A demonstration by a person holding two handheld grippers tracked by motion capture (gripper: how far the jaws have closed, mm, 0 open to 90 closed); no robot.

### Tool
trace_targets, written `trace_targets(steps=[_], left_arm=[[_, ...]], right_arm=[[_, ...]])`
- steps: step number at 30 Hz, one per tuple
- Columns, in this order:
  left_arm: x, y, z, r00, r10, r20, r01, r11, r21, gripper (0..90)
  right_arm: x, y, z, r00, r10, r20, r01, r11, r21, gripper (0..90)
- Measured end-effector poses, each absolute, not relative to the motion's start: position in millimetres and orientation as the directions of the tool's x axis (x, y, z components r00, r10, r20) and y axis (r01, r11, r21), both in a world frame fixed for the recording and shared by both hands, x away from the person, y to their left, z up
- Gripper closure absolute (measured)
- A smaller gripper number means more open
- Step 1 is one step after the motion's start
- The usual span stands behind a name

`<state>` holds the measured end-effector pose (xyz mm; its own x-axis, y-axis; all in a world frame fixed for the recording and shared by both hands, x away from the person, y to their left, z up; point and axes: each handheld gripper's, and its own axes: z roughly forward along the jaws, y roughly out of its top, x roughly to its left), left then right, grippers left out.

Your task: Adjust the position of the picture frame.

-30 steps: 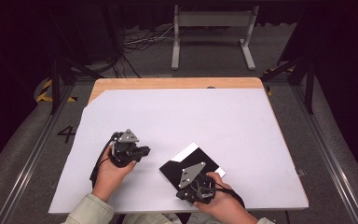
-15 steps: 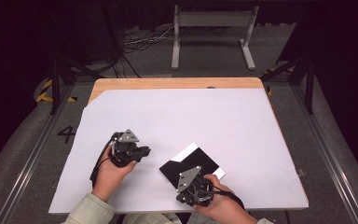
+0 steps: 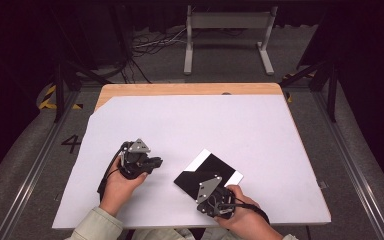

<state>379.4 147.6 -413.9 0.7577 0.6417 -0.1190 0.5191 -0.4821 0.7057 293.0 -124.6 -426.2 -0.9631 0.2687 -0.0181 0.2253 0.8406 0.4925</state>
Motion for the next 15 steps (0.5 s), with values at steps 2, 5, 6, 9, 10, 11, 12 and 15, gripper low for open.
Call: trace_targets(steps=[2, 5, 6, 9, 10, 11, 12, 15], left_arm=[[379.1, 147.2, -414.0, 0.757, 0.642, -0.122, 0.522, -0.48, 0.705, 82.9], [379.1, 146.6, -414.0, 0.759, 0.639, -0.125, 0.522, -0.482, 0.704, 82.9], [379.0, 146.3, -414.1, 0.758, 0.64, -0.123, 0.521, -0.481, 0.705, 82.9], [379.3, 146.1, -414.1, 0.761, 0.638, -0.117, 0.516, -0.486, 0.705, 82.9], [379.3, 146.0, -414.1, 0.761, 0.638, -0.119, 0.517, -0.485, 0.705, 82.9], [379.4, 146.2, -414.1, 0.761, 0.638, -0.117, 0.516, -0.486, 0.705, 82.9], [379.2, 146.1, -414.2, 0.76, 0.639, -0.121, 0.519, -0.483, 0.705, 82.9], [379.1, 146.1, -414.0, 0.759, 0.64, -0.121, 0.519, -0.483, 0.705, 82.9]], right_arm=[[295.0, -131.5, -425.8, -0.957, 0.288, -0.024, 0.24, 0.837, 0.492, 90.0], [298.0, -139.6, -425.5, -0.949, 0.313, -0.023, 0.262, 0.83, 0.493, 90.0], [300.0, -144.5, -425.2, -0.946, 0.324, -0.02, 0.272, 0.826, 0.494, 90.0], [303.4, -152.5, -424.8, -0.939, 0.343, -0.02, 0.289, 0.82, 0.494, 90.0], [304.6, -155.3, -424.6, -0.936, 0.352, -0.022, 0.296, 0.818, 0.494, 90.0], [305.4, -157.1, -424.7, -0.934, 0.357, -0.017, 0.302, 0.814, 0.496, 90.0], [306.9, -160.6, -424.2, -0.93, 0.368, -0.014, 0.313, 0.811, 0.494, 90.0], [309.5, -167.0, -423.3, -0.924, 0.381, -0.012, 0.325, 0.804, 0.498, 90.0]])
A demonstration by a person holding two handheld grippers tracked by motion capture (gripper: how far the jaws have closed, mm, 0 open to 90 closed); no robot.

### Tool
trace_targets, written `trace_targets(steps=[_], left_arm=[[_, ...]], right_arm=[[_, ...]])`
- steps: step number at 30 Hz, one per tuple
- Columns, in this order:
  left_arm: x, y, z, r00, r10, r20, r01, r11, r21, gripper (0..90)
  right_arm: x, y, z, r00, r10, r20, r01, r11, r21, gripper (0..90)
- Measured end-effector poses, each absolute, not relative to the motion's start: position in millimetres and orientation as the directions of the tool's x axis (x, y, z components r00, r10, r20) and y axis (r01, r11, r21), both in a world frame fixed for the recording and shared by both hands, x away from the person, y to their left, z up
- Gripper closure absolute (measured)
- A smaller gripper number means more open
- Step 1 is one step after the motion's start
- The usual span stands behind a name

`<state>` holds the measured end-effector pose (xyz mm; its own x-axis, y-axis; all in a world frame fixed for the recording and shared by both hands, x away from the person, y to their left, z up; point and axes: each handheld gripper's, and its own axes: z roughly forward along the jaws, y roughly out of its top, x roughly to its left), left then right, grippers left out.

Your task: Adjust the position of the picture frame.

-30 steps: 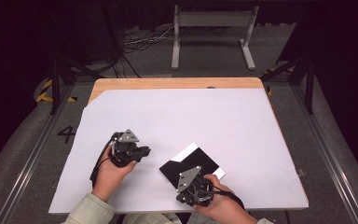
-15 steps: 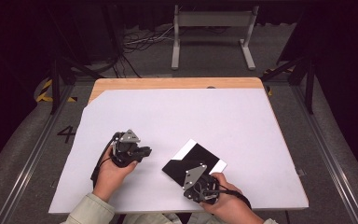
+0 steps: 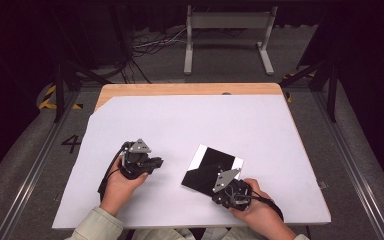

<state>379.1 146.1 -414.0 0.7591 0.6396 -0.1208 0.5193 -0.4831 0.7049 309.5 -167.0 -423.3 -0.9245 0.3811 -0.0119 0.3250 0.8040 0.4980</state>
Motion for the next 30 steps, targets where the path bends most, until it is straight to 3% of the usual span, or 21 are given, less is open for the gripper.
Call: trace_targets(steps=[4, 8, 17, 27, 30], left_arm=[[379.2, 146.1, -414.0, 0.761, 0.639, -0.117, 0.516, -0.486, 0.705, 82.9], [379.3, 145.5, -414.3, 0.761, 0.638, -0.117, 0.518, -0.489, 0.701, 82.9], [379.5, 145.1, -414.6, 0.761, 0.638, -0.118, 0.519, -0.49, 0.7, 82.8], [379.6, 144.3, -415.2, 0.761, 0.638, -0.121, 0.522, -0.489, 0.699, 82.8], [379.7, 143.7, -415.3, 0.761, 0.638, -0.12, 0.521, -0.491, 0.699, 82.8]], right_arm=[[311.3, -174.5, -420.0, -0.915, 0.403, -0.009, 0.344, 0.792, 0.505, 90.0], [314.9, -185.1, -415.7, -0.876, 0.464, -0.133, 0.356, 0.808, 0.47, 90.0], [304.0, -186.6, -412.2, -0.89, 0.444, -0.102, 0.338, 0.794, 0.505, 90.0], [283.5, -189.3, -417.8, -0.906, 0.417, -0.068, 0.334, 0.806, 0.49, 90.0], [284.4, -190.9, -420.9, -0.901, 0.423, -0.099, 0.331, 0.816, 0.473, 90.0]])
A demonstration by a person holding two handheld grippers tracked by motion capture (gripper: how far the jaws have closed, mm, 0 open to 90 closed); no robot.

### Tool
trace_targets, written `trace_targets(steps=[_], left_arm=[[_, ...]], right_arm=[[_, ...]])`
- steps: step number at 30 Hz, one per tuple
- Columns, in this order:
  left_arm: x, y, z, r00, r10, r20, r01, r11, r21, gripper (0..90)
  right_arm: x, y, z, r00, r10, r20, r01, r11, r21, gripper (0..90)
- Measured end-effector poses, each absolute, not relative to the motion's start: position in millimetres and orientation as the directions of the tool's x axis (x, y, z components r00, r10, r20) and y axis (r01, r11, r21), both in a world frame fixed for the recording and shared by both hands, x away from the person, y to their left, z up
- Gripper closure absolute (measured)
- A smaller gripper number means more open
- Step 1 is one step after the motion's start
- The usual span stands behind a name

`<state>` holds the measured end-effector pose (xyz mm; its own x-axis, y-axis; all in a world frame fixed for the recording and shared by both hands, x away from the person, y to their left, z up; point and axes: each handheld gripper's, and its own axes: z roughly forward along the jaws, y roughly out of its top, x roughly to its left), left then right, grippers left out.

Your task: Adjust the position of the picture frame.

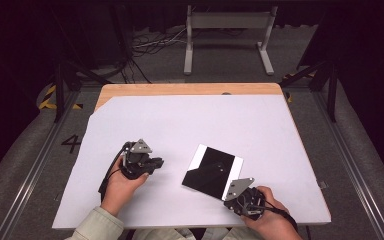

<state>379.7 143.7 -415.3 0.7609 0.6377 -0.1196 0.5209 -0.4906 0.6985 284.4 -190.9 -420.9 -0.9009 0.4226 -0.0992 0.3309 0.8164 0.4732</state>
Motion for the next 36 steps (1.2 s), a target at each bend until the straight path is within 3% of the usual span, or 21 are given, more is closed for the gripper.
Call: trace_targets(steps=[24, 36], left_arm=[[379.8, 145.0, -414.8, 0.756, 0.643, -0.122, 0.525, -0.484, 0.701, 82.7], [397.6, 138.0, -406.2, 0.753, 0.649, -0.111, 0.513, -0.473, 0.716, 83.4]], right_arm=[[325.4, -206.1, -423.2, -0.854, 0.501, -0.139, 0.383, 0.786, 0.485, 90.0], [345.3, -207.0, -424.7, -0.826, 0.538, -0.17, 0.396, 0.767, 0.504, 90.0]])
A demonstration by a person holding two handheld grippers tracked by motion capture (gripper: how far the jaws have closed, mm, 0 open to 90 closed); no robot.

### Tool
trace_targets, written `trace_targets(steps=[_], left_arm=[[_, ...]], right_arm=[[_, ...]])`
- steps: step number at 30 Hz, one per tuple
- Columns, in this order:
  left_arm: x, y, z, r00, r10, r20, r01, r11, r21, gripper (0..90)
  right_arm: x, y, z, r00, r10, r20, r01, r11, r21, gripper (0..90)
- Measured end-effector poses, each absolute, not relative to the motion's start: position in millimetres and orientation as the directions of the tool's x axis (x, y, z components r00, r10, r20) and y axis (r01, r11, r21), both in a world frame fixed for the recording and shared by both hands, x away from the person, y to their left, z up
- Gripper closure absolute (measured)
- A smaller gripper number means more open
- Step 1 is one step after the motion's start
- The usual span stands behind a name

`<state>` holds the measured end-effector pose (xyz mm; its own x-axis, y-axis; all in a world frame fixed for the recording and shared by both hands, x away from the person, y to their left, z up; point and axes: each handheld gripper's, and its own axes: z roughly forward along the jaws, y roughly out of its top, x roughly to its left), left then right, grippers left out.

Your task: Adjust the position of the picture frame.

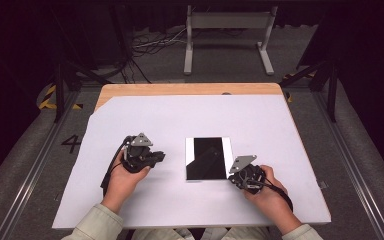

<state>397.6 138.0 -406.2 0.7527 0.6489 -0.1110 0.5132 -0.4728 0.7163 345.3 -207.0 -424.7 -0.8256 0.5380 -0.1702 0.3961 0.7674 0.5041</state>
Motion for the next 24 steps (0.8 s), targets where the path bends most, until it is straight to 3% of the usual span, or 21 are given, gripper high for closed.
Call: trace_targets(steps=[8, 13, 17, 24], left_arm=[[420.2, 128.6, -401.3, 0.751, 0.647, -0.134, 0.522, -0.457, 0.72, 84.6], [431.4, 123.4, -403.6, 0.74, 0.642, -0.202, 0.549, -0.402, 0.733, 85.6], [426.6, 121.9, -398.4, 0.74, 0.641, -0.205, 0.542, -0.388, 0.746, 85.1], [406.8, 110.3, -362.9, 0.755, 0.645, -0.121, 0.483, -0.422, 0.767, 82.0]], right_arm=[[344.1, -213.3, -423.3, -0.821, 0.557, -0.125, 0.413, 0.731, 0.543, 90.0], [338.6, -221.4, -415.8, -0.807, 0.579, -0.116, 0.419, 0.7, 0.578, 90.0], [332.4, -229.0, -413.6, -0.795, 0.596, -0.115, 0.429, 0.686, 0.588, 90.0], [324.1, -243.5, -408.5, -0.778, 0.617, -0.12, 0.438, 0.67, 0.6, 90.0]])
